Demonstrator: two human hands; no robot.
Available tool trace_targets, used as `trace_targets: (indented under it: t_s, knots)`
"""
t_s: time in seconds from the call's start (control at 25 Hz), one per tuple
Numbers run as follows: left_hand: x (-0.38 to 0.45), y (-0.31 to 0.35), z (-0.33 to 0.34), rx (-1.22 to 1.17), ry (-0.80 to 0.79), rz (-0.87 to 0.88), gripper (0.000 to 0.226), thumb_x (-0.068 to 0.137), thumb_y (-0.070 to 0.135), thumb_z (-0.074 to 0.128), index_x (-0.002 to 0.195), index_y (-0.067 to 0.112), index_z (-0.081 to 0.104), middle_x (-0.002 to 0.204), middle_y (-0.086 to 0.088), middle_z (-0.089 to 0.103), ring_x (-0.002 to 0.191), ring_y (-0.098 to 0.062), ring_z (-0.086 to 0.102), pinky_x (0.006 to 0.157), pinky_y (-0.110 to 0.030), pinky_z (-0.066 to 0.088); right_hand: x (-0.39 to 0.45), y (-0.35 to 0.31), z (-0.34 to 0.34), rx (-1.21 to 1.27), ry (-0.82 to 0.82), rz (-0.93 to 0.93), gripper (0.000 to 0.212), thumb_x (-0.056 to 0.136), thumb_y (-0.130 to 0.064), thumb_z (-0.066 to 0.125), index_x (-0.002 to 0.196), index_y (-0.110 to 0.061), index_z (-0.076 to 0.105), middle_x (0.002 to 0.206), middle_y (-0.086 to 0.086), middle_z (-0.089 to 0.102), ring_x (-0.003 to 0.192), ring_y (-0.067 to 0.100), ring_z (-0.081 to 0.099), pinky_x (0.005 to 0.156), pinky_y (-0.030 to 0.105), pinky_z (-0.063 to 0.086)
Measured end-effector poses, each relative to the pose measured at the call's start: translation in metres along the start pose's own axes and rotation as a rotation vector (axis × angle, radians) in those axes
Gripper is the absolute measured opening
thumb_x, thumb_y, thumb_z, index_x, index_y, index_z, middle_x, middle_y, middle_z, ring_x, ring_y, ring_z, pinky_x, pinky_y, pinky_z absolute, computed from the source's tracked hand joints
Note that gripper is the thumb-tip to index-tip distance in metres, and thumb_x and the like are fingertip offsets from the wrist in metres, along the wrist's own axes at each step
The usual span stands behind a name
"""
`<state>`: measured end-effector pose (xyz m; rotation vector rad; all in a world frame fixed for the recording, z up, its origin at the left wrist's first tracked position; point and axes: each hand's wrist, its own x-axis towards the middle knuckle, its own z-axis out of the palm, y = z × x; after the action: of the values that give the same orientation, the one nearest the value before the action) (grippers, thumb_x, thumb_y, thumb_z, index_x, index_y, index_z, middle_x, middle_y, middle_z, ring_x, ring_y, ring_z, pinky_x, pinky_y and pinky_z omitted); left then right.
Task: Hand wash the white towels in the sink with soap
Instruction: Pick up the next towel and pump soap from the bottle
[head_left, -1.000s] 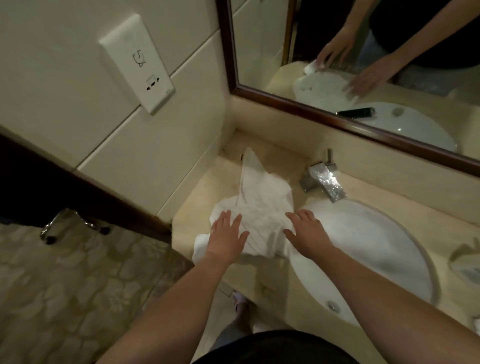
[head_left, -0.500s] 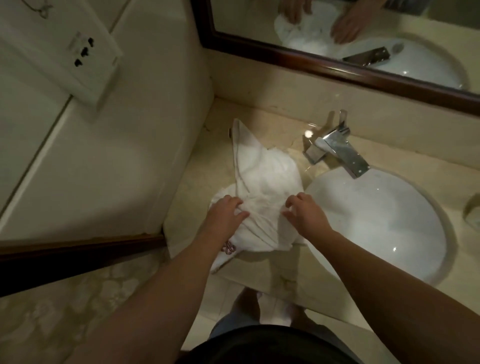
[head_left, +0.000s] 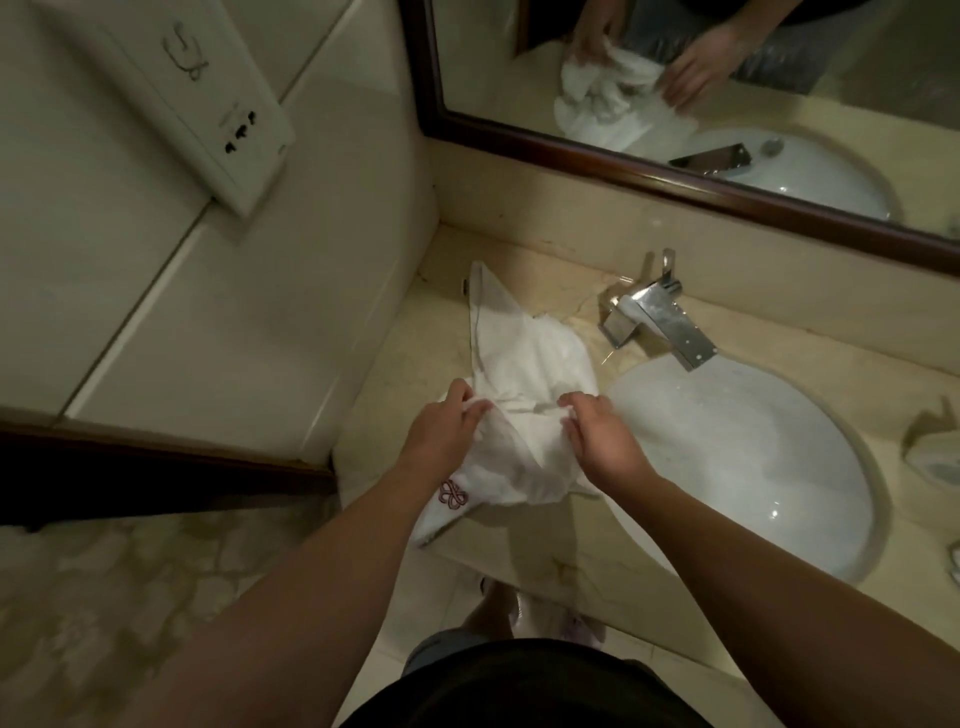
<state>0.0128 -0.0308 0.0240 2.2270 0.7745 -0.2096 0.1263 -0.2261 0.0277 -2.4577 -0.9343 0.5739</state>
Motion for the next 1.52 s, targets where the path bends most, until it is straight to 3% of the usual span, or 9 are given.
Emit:
trace_targets:
  t_s: [0.16,0.28,0.4,0.52,0.6,0.76,0.96,1.24,1.52]
  knots:
    - [-0.024,0.033,-0.014,-0.112,0.120,-0.002,0.024,0.103,0.043,0.046,0.102,0.019,0.044,0.072,0.000,0.057,0.066,-0.022,0.056,0.060,-0.036,0.042,-0.004,-0.008,-0.023,0.014,0.077,-0.150,0.019,0.099,-0.010,0.051,0.112,-0.002,0.063,0.104,0.014,0.063,0.101,0.033,0.055,0.083,0.033,0.040]
    - [-0.039,0.062,-0.028,-0.319,0.308,-0.031,0.021,0.102,0.038,0.049,0.099,0.018,0.051,0.079,0.003,0.060,0.070,-0.016,0.057,0.065,-0.035,0.047,-0.003,-0.023,-0.057,0.200,0.209,-0.069,0.022,0.102,-0.016,0.047,0.114,-0.005,0.060,0.109,0.010,0.062,0.104,0.025,0.055,0.083,0.028,0.039]
    - [-0.049,0.098,-0.039,-0.437,0.385,-0.011,0.015,0.098,0.036,0.054,0.095,0.021,0.057,0.084,0.004,0.062,0.080,-0.019,0.059,0.070,-0.034,0.047,-0.011,-0.041,-0.091,0.343,0.291,-0.096,0.020,0.102,-0.021,0.049,0.112,-0.008,0.060,0.104,0.006,0.063,0.098,0.022,0.057,0.084,0.035,0.046]
    - [-0.051,0.126,-0.046,-0.441,0.196,0.047,0.057,0.073,0.064,0.072,0.111,0.022,0.065,0.103,0.004,0.067,0.093,-0.012,0.062,0.078,-0.029,0.052,-0.026,-0.056,-0.122,0.432,0.365,-0.186,0.015,0.100,-0.015,0.052,0.109,-0.008,0.061,0.097,-0.002,0.061,0.090,0.014,0.056,0.080,0.026,0.043]
    - [-0.053,0.145,-0.045,-0.373,0.138,0.119,0.080,0.058,0.070,0.078,0.115,0.015,0.066,0.104,-0.003,0.069,0.090,-0.010,0.063,0.076,-0.027,0.053,-0.036,-0.057,-0.142,0.492,0.459,-0.202,0.012,0.099,-0.014,0.053,0.106,-0.008,0.062,0.091,-0.004,0.060,0.084,0.011,0.054,0.076,0.021,0.041]
    - [-0.056,0.192,-0.032,-0.346,0.219,0.263,0.036,0.074,0.041,0.075,0.095,0.013,0.068,0.087,-0.003,0.067,0.079,-0.017,0.060,0.072,-0.035,0.053,-0.062,-0.034,-0.175,0.564,0.602,-0.140,0.009,0.097,-0.014,0.055,0.102,-0.011,0.063,0.087,-0.006,0.061,0.080,0.008,0.055,0.074,0.018,0.043]
    - [-0.067,0.252,0.009,-0.527,0.229,0.244,0.011,0.087,0.015,0.068,0.095,0.008,0.070,0.083,-0.003,0.064,0.073,-0.014,0.055,0.059,-0.017,0.043,-0.112,0.035,-0.210,0.612,0.737,-0.014,0.007,0.096,-0.011,0.055,0.093,-0.015,0.060,0.082,-0.009,0.060,0.073,-0.003,0.053,0.068,0.010,0.040]
    - [-0.067,0.317,0.072,-0.753,0.016,0.207,0.007,0.093,0.016,0.064,0.097,0.014,0.070,0.090,-0.002,0.070,0.082,-0.016,0.063,0.076,-0.034,0.051,-0.169,0.114,-0.240,0.635,0.842,0.123,0.006,0.096,-0.013,0.056,0.093,-0.015,0.061,0.082,-0.011,0.060,0.073,-0.006,0.053,0.067,0.009,0.040]
    - [-0.052,0.333,0.110,-0.613,0.012,0.148,0.026,0.099,0.026,0.057,0.116,0.007,0.064,0.098,0.000,0.062,0.086,-0.012,0.056,0.069,-0.023,0.044,-0.184,0.165,-0.241,0.543,0.781,0.263,0.007,0.097,-0.020,0.057,0.097,-0.019,0.064,0.083,-0.010,0.061,0.074,0.000,0.053,0.065,0.007,0.039]
